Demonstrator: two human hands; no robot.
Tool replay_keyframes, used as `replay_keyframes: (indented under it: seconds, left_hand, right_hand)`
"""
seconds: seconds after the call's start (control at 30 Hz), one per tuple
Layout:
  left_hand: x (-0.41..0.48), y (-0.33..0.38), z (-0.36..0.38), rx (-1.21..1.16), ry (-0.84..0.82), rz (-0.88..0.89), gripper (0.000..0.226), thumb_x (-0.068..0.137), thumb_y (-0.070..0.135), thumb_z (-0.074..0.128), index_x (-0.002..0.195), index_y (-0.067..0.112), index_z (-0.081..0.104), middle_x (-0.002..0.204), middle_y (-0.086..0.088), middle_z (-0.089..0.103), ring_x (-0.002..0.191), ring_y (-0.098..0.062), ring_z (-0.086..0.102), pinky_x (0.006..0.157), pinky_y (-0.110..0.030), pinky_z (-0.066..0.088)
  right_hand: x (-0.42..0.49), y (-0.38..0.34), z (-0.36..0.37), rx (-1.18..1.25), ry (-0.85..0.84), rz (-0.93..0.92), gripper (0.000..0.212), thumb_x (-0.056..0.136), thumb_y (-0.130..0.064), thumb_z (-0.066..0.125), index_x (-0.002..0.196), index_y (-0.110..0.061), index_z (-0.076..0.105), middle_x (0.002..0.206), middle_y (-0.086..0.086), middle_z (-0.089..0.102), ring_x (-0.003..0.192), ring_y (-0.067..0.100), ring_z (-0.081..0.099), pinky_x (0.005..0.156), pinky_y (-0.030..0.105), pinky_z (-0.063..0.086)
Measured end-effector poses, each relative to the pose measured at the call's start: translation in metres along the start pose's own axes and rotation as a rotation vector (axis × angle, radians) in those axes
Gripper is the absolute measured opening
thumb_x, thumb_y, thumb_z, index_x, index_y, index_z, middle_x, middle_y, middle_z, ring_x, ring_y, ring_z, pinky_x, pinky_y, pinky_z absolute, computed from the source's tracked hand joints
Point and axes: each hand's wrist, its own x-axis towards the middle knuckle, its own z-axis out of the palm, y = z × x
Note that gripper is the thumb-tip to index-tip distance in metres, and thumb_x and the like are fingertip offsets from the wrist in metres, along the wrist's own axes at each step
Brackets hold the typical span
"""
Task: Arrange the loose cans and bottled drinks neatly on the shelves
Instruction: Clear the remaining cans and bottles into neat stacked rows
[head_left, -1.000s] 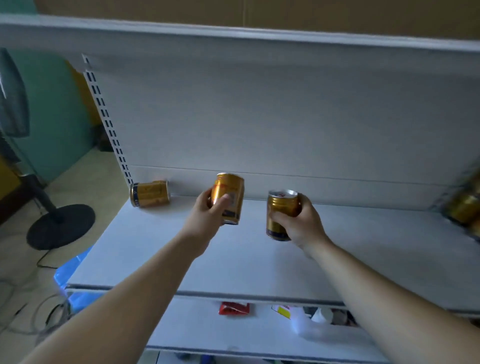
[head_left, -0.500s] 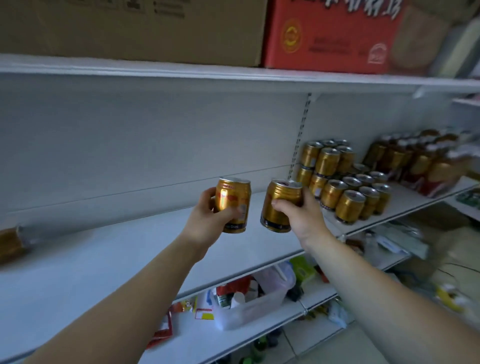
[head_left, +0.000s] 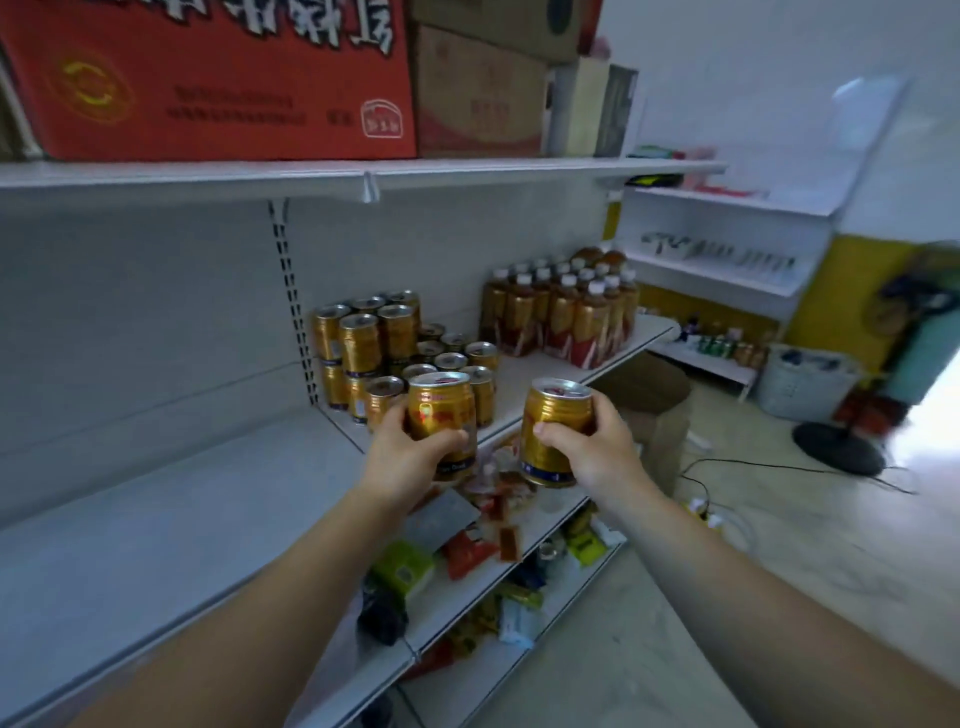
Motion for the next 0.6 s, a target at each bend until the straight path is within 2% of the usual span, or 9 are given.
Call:
replay_keyframes:
  seconds: [0.07,0.13,0.27,0.33,0.4,0.5,0.6]
  left_hand:
    - [0.012,0.000,0.021,0.032,0.003,-0.003,0.049,0.072,0.017,0.078,0.113,0.024,0.053,0.104,-0.001,0.065,0.096,-0.020,0.063,0.089,-0.044,0.053]
    - [0.025,0.003,0.033,0.061,0.009,0.001,0.055,0.071,0.018,0.080,0.118,0.023,0.051,0.106,-0.001,0.064,0.096,-0.017,0.062,0.086,-0.040,0.053]
    - [0.055,0.007,0.040,0.068,0.047,0.024,0.062,0.073,0.018,0.079,0.124,0.023,0.044,0.104,0.005,0.060,0.091,-0.010,0.059,0.071,-0.027,0.048]
    - [0.075,0.010,0.038,0.086,0.072,0.057,0.061,0.073,0.018,0.079,0.121,0.026,0.043,0.101,0.009,0.059,0.089,-0.004,0.057,0.068,-0.022,0.044]
    - [0.099,0.012,0.035,0.097,0.094,0.086,0.053,0.074,0.017,0.078,0.113,0.028,0.045,0.097,0.012,0.058,0.085,0.001,0.055,0.065,-0.017,0.041]
    - [0.140,0.014,0.032,0.085,0.110,0.087,0.043,0.074,0.013,0.078,0.097,0.034,0.048,0.093,0.012,0.062,0.083,0.002,0.057,0.066,-0.018,0.041]
    - [0.171,0.013,0.031,0.078,0.142,0.068,0.047,0.072,0.014,0.080,0.105,0.032,0.052,0.094,0.013,0.066,0.086,0.000,0.061,0.066,-0.018,0.043]
  right_hand:
    - [0.014,0.003,-0.022,0.006,0.003,0.014,0.039,0.083,-0.012,0.072,0.109,-0.031,0.050,0.104,-0.005,0.058,0.089,0.009,0.057,0.062,0.019,0.042]
    - [0.031,0.007,-0.033,0.012,0.004,0.020,0.039,0.083,-0.012,0.073,0.108,-0.031,0.049,0.103,-0.007,0.058,0.090,0.012,0.057,0.062,0.020,0.042]
    - [0.071,0.012,-0.031,0.002,-0.016,0.003,0.039,0.083,-0.015,0.073,0.108,-0.032,0.049,0.100,-0.011,0.056,0.088,0.007,0.055,0.063,0.019,0.040]
    - [0.096,0.015,-0.022,-0.010,-0.039,-0.003,0.039,0.081,-0.017,0.075,0.107,-0.033,0.052,0.102,-0.009,0.058,0.092,0.010,0.057,0.069,0.023,0.044]
    - [0.126,0.020,-0.011,-0.016,-0.063,-0.011,0.044,0.078,-0.019,0.077,0.114,-0.030,0.054,0.108,-0.005,0.061,0.100,0.016,0.060,0.078,0.031,0.049]
    - [0.173,0.024,0.004,-0.016,-0.102,-0.005,0.050,0.078,-0.020,0.077,0.122,-0.027,0.054,0.110,-0.003,0.061,0.100,0.016,0.060,0.077,0.031,0.050]
    - [0.218,0.026,0.017,-0.017,-0.132,-0.009,0.054,0.076,-0.017,0.079,0.123,-0.024,0.054,0.109,-0.003,0.061,0.098,0.014,0.060,0.074,0.027,0.049]
